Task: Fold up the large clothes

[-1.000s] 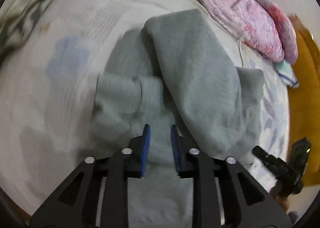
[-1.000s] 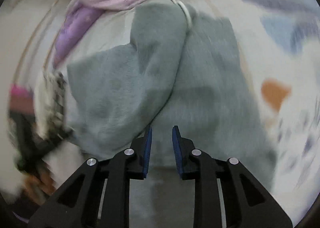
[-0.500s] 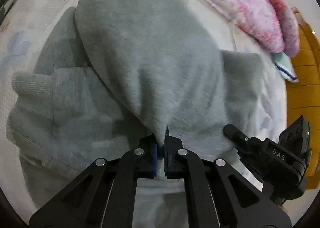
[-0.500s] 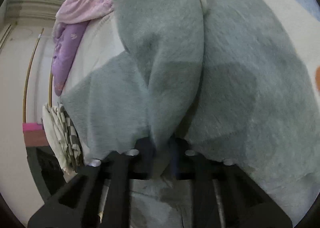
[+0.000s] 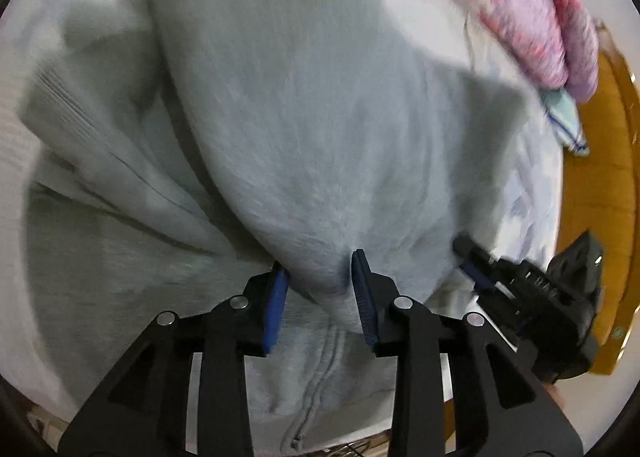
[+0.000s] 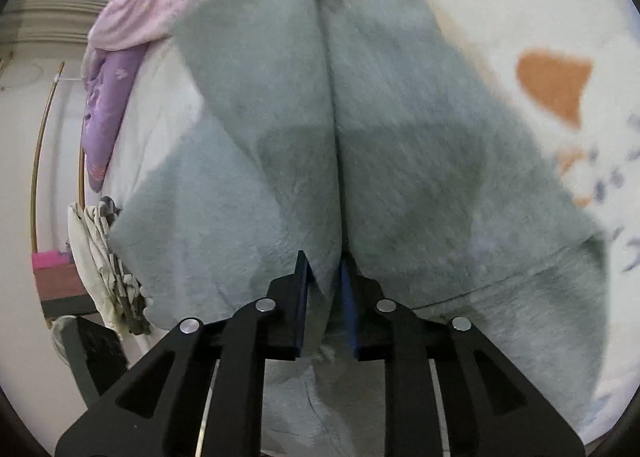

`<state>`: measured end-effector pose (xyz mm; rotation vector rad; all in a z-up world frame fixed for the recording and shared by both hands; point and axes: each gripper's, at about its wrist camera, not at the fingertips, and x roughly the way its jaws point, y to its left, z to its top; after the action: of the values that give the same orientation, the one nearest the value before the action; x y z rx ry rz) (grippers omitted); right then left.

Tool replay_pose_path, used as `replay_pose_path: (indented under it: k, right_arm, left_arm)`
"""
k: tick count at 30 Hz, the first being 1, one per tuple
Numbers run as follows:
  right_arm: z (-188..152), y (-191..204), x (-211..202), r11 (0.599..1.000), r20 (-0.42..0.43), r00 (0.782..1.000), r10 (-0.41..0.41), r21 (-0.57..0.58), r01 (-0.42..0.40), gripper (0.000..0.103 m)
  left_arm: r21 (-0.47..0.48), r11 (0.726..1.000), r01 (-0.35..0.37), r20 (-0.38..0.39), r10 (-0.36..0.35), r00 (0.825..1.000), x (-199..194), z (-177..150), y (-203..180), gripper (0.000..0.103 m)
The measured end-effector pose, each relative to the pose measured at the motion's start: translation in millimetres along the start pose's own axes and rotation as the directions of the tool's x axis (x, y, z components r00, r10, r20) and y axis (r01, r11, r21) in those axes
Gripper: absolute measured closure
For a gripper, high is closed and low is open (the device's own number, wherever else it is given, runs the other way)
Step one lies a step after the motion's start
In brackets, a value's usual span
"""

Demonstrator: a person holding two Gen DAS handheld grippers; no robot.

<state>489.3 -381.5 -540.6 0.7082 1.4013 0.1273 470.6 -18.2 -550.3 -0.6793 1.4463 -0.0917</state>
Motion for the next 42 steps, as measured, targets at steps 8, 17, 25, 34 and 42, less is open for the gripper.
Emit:
replay_pose_path:
  k: [8, 17, 25, 34, 42]
  right_arm:
    - [64, 60, -48, 0.995, 0.158, 0.986, 0.045, -0.092, -0.03, 0.048]
    - [156, 109, 21, 0.99, 0.089, 0.994, -0.061, -0.122, 0.071, 0.044]
    - [177, 90, 84, 0.995, -0.092, 0.992, -0.082, -0.064, 0.076, 0.047]
    - [165, 83, 55, 0.991, -0.007, 0.998, 0.055, -0.123, -0.056, 0.096]
    - [111, 78, -26, 0.972, 0.071, 0.984, 0.162, -0.181, -0.147, 0.098]
  left_arm:
    - [0.02, 0.997, 0.07, 0.255, -0.072, 0.964, -87, 80, -26, 0.03]
    - [-0.041, 0.995, -0.087, 0.102, 0.09, 0.991, -17, 171, -3, 0.03]
    - [-0.037, 0.992, -0.122, 0.007, 0.123, 0.992, 26, 188, 5, 0.03]
    - [-0.011, 0.995, -0.101, 0.09, 0.102, 0.991, 15, 197, -12, 0.09]
    - [0.037, 0.999, 0.01, 0.218, -0.018, 0.976, -67, 138, -31, 0.091]
